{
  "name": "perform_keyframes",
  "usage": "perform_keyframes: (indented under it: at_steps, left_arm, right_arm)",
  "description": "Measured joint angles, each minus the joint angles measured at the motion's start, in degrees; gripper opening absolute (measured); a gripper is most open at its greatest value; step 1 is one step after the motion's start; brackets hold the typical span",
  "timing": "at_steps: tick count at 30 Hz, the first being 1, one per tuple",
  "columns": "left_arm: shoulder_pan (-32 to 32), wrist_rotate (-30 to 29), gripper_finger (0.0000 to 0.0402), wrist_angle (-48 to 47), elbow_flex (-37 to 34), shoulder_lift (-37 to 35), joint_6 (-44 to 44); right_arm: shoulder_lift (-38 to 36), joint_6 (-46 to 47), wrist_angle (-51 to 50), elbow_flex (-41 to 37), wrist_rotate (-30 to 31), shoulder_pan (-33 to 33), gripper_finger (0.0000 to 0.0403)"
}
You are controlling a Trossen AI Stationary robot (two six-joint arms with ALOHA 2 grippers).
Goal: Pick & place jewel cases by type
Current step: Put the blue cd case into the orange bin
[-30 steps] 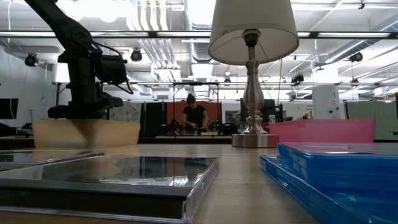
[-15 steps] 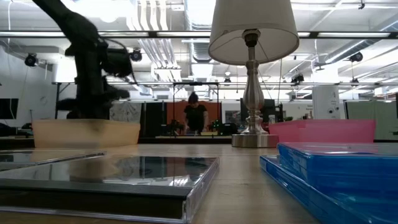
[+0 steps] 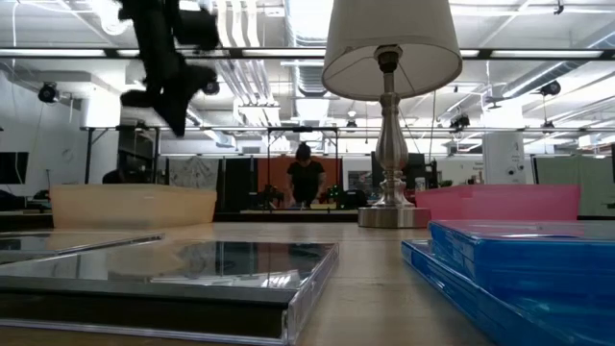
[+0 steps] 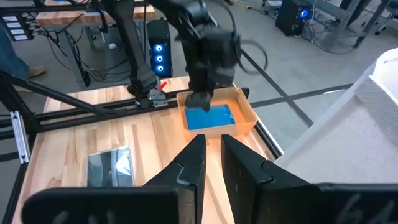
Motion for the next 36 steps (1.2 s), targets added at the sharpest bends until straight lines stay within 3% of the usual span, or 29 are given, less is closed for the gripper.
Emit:
perform_keyframes:
  at_steps: [10, 23, 29, 36]
  left_arm:
    - [-17.2, -2.5, 0.0000, 0.2, 12.7, -10.6, 0.6]
    - [-40.8, -9.7, 0.0000, 6.6, 12.6, -14.5, 4.2]
    - [-45.0, -11.0, 0.0000, 11.9, 12.6, -13.9, 6.6]
    - [-45.8, -11.1, 0.0000, 11.6, 12.6, -13.9, 6.2]
  right_arm:
    - [0.0, 0.0, 0.0, -0.2, -2.8, -0.1, 0.0043]
    - [1.1, 1.5, 1.0, -2.3, -9.3, 0.2, 0.0043]
    - [2.6, 1.7, 1.0, -2.5, -12.0, 0.2, 0.0043]
    - [3.4, 2.4, 0.6, -3.4, -12.4, 1.2, 0.0043]
